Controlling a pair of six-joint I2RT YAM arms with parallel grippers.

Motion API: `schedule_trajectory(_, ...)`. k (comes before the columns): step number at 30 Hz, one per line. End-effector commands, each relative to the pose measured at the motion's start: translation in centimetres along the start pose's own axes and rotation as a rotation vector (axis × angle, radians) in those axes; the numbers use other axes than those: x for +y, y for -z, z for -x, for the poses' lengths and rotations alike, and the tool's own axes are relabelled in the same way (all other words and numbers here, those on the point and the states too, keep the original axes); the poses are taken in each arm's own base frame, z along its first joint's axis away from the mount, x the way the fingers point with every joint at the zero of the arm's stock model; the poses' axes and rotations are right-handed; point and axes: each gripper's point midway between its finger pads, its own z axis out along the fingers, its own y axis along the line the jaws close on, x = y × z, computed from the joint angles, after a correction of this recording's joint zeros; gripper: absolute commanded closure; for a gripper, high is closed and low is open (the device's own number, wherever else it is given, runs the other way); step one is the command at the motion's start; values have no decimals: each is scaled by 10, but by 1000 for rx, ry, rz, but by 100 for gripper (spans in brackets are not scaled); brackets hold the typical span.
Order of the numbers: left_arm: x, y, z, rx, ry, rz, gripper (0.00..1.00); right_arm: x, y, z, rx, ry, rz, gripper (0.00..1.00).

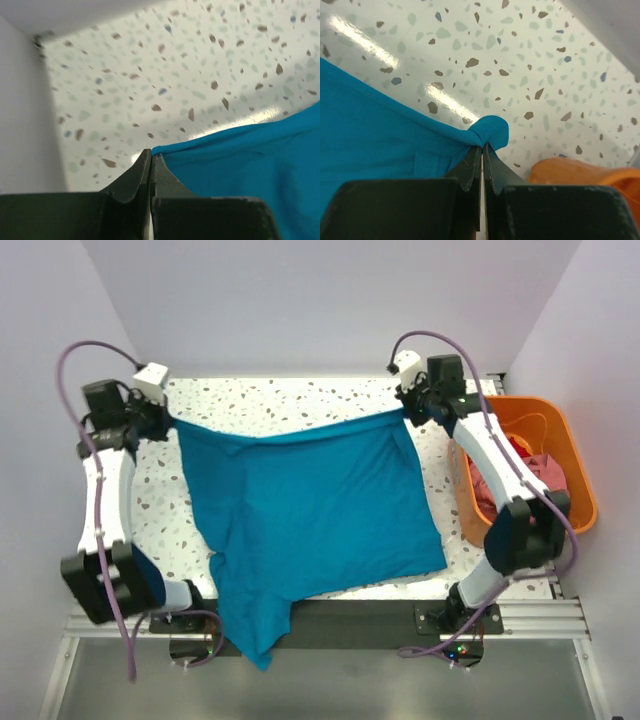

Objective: Fold and stack the t-shirts
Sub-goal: Flatten the tshirt out

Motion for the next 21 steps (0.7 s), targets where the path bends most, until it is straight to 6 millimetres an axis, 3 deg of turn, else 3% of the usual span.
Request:
schedule_trajectory(1,1,-48,-19,55,20,-4,100,-20,-36,15,-44,42,-52,100)
schedule_trajectory(2,5,-77,-46,137,69,-30,100,-22,-65,-6,30,24,-57,100)
schedule_trajectory(4,20,-100,-51,186,134,0,100,-29,-89,-8,62,11,-71,100)
schedule_trajectory(5,21,-125,-80,267,183,-24,100,-27,-114,-30,129,-2,-68,100)
schedule_trajectory(6,28,-137,-66,250,181,-37,100,-32,-119,-24,131,-6,-74,100)
schedule_trajectory(7,27,-155,-90,317,243,-59,100,-30,-127,-28,150,-12,-68,100)
schedule_trajectory(8,28,-165,-91,318,258,-66,100,-32,-135,-34,171,-18,-77,100)
schedule_trajectory(9,32,-174,-80,297,273,-72,100,-36,-146,-39,188,-20,-91,100)
schedule_trajectory(10,33,-183,-83,306,292,-75,100,-39,-150,-40,193,-21,-109,100)
schedule_trajectory(11,31,-197,-100,338,313,-94,100,-41,-154,-40,194,-26,-124,100)
schedule_trajectory(12,35,-206,-91,322,311,-88,100,-47,-161,-45,205,-29,-156,100)
schedule_trajectory(14,34,-222,-102,336,332,-99,100,-48,-167,-47,214,-20,-168,100)
schedule_trajectory(19,34,-245,-89,274,351,-89,100,-62,-181,-49,206,-33,-236,100)
schedule_trajectory(21,39,-252,-81,233,380,-64,100,-71,-186,-41,168,-50,-287,100)
